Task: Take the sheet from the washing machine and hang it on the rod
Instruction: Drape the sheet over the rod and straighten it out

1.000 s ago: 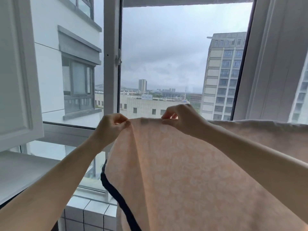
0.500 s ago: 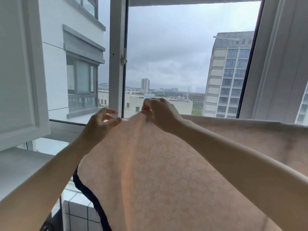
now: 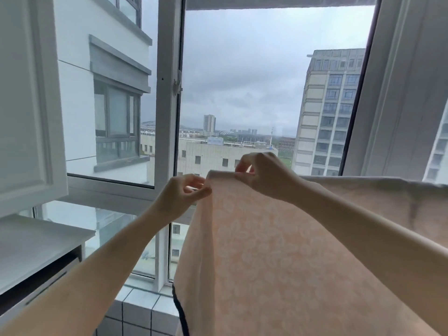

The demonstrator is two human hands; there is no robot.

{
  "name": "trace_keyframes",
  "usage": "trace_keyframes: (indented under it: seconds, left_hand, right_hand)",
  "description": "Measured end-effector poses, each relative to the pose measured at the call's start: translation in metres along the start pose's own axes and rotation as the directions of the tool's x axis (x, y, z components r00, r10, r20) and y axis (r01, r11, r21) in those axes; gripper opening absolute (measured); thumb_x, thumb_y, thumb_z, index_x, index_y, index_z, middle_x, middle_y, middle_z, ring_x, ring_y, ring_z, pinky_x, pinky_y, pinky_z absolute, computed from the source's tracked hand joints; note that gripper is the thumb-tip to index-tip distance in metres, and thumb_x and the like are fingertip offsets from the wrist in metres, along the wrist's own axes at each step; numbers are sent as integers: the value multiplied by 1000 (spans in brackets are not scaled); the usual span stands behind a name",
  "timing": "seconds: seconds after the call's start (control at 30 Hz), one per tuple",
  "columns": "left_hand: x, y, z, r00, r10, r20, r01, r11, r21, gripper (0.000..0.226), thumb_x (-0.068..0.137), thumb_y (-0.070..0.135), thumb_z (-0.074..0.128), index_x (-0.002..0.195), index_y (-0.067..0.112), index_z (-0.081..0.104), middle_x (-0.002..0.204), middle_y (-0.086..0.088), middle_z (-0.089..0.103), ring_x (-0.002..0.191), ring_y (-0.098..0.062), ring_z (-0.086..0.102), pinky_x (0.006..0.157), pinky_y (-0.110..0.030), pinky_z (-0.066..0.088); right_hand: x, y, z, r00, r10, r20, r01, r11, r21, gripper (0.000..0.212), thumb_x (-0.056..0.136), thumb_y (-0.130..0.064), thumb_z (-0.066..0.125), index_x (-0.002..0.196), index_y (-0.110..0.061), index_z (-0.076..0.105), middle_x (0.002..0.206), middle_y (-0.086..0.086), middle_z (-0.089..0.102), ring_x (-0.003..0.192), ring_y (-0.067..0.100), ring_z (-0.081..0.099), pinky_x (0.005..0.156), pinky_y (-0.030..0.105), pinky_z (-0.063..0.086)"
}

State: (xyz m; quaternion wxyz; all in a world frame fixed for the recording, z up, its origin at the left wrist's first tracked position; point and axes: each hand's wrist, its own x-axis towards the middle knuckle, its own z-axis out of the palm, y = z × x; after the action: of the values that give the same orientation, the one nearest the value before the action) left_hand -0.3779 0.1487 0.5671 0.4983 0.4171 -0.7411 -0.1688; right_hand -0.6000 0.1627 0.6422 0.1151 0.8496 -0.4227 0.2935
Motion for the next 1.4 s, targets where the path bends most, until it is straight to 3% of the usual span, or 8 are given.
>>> trace_keyframes:
  seconds: [0.1, 0.3, 0.5, 0.63, 0.77, 1.07, 1.23, 1.4]
  left_hand:
    - [3, 3, 10, 992, 81, -95, -78, 996, 36, 8, 84, 21, 69, 77, 17, 66, 73, 3, 68, 66, -5, 65, 64, -14, 51]
    - [-1, 1, 7, 926, 86, -368, -56, 994, 93, 11, 86, 21, 68, 81, 11, 66, 65, 5, 63, 60, -5, 59, 58, -13, 45]
    - [7, 20, 29, 896, 298, -330, -177, 920, 350, 16, 97, 21, 54, 104, 12, 65, 101, 9, 63, 83, -6, 58, 74, -17, 41]
    - [18, 46, 54, 885, 444, -137, -326, 804, 498, 29, 95, 35, 49, 105, 16, 69, 98, 5, 70, 93, -14, 59, 85, -36, 49]
    - [21, 71, 88, 868, 489, -85, -364, 744, 560, 28, 96, 40, 51, 109, 21, 68, 100, 7, 70, 89, -12, 64, 78, -28, 49]
    - [30, 129, 170, 863, 504, -47, -412, 754, 512, 33, 96, 44, 46, 108, 22, 67, 100, 10, 69, 88, -9, 63, 85, -34, 48]
    - [32, 165, 216, 875, 479, -72, -397, 793, 462, 33, 96, 45, 46, 109, 23, 66, 100, 13, 67, 90, -7, 63, 85, -36, 50]
    - [36, 199, 259, 900, 391, -190, -313, 886, 342, 16, 94, 36, 57, 99, 25, 68, 97, 16, 66, 89, -8, 65, 76, -36, 53]
  right_hand:
    - [-5, 3, -2, 1000, 2, -16, -2, 999, 33, 13, 88, -24, 67, 95, -14, 68, 88, -5, 68, 76, 9, 62, 69, 23, 51]
    - [1, 4, 4, 996, 6, -91, -6, 1000, 7, 4, 91, -18, 61, 89, -17, 64, 81, -4, 63, 76, 16, 59, 68, 34, 50]
    - [-9, 11, -8, 991, -9, -132, 9, 1000, -2, 9, 93, -22, 57, 94, -17, 64, 90, -1, 68, 80, 19, 62, 73, 40, 53]
    - [-33, 33, -27, 997, -22, -75, 18, 998, -55, 11, 92, -30, 59, 93, -20, 65, 89, -6, 67, 79, 15, 62, 72, 40, 54]
    - [-67, 66, -50, 999, 34, -34, -38, 991, -125, 21, 91, -41, 59, 99, -23, 64, 86, -5, 69, 75, 15, 65, 69, 40, 55]
    - [-130, 128, -104, 998, 61, -17, -64, 962, -266, 29, 95, -46, 47, 99, -23, 64, 88, -6, 66, 79, 17, 63, 70, 40, 53]
    - [-167, 174, -141, 993, 104, -54, -110, 987, -115, 31, 94, -39, 52, 116, -20, 64, 95, -2, 70, 83, 12, 64, 78, 36, 53]
    - [-208, 218, -171, 981, 182, -68, -182, 983, 2, 35, 93, -34, 59, 125, -21, 57, 100, -3, 71, 84, 0, 63, 74, 15, 48]
